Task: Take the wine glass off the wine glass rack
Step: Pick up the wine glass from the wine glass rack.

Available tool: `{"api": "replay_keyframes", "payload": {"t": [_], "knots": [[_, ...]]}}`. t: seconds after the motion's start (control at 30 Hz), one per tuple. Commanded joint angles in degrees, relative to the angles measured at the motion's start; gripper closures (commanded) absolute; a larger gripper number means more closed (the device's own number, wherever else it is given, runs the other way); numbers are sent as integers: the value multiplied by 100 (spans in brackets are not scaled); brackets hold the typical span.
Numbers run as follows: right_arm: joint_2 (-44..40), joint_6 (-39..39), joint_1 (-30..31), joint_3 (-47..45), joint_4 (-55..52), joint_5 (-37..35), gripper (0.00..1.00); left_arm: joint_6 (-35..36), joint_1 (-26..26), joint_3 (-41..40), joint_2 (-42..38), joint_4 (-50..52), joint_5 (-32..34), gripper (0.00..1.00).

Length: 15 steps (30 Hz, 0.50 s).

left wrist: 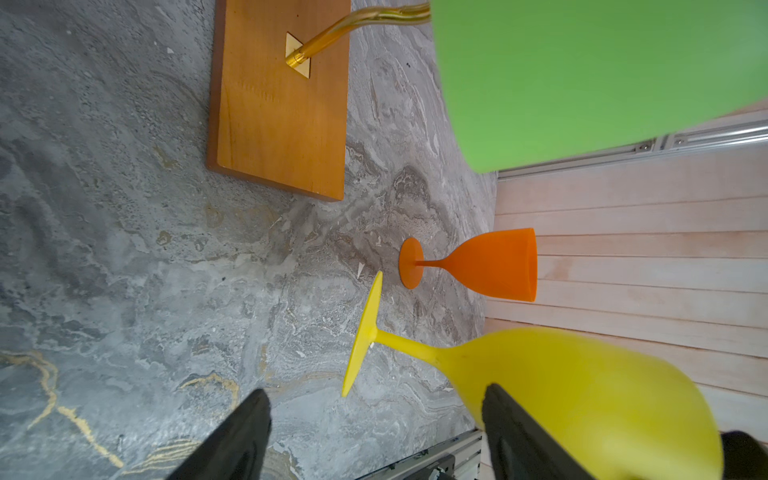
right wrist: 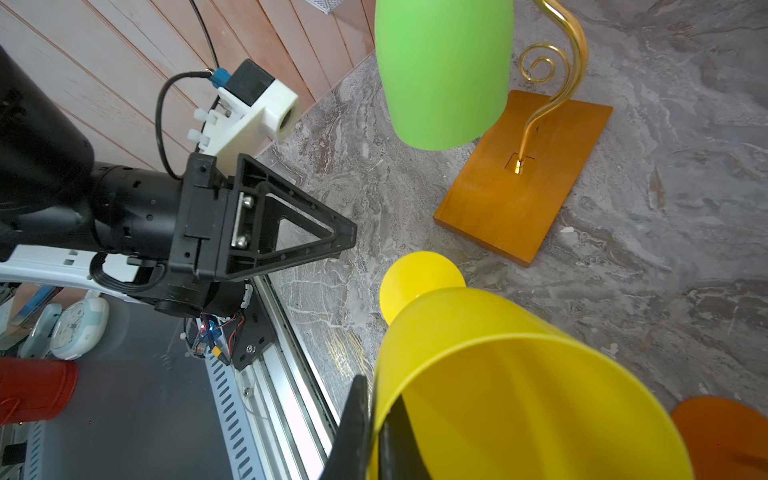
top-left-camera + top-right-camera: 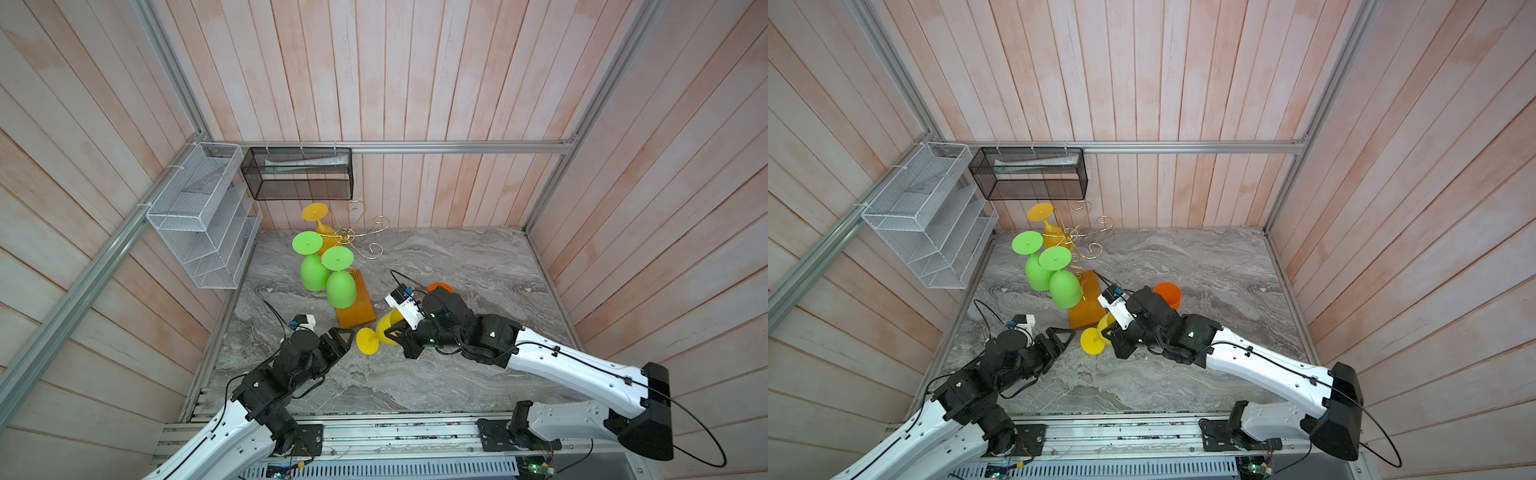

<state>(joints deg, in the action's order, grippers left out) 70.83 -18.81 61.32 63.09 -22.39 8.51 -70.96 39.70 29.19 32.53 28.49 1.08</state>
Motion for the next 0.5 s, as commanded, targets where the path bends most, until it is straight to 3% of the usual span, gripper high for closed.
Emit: {"api": "replay_keyframes", "payload": {"t": [0.0, 0.13, 0.47], "knots": [[28, 118, 8, 205, -229, -224, 100, 135, -22, 189, -52, 248, 50, 11], [43, 149, -30, 232, -339, -328, 100, 230, -23, 322, 10, 405, 76, 0], [72, 303, -201, 469, -606, -420, 100, 500, -24, 588, 66, 629, 216, 0]]}}
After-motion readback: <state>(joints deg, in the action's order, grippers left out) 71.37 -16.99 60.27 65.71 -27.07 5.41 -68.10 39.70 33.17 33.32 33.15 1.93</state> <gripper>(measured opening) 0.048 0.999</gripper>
